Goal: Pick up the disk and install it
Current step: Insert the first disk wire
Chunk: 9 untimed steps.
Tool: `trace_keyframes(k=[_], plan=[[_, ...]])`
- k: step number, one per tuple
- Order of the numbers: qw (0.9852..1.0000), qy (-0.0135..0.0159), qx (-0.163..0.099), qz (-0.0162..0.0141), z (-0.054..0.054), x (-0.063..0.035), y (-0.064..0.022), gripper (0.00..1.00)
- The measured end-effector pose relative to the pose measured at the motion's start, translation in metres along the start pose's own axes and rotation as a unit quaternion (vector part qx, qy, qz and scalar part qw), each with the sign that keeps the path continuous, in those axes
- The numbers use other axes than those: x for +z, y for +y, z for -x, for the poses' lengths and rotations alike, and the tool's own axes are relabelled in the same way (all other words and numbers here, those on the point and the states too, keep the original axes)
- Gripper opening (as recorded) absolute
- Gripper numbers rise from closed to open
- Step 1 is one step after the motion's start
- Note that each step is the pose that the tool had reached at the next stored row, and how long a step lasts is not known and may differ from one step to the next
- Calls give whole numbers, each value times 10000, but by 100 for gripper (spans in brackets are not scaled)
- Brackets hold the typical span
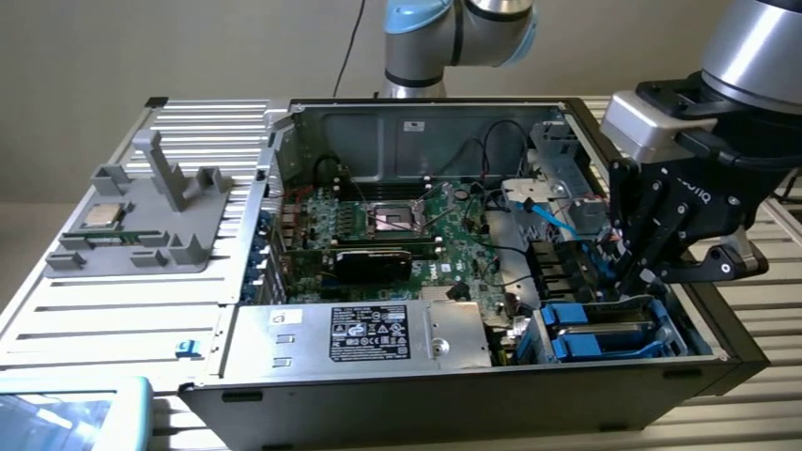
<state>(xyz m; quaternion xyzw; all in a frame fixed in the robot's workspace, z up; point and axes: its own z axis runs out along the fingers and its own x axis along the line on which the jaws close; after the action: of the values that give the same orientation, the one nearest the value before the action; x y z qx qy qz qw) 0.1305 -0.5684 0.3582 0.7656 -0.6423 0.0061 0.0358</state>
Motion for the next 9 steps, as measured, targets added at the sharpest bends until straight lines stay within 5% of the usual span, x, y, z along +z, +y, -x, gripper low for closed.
trace_keyframes(k=[9], plan=[[10000, -3, 6, 4, 0, 0, 0, 16]])
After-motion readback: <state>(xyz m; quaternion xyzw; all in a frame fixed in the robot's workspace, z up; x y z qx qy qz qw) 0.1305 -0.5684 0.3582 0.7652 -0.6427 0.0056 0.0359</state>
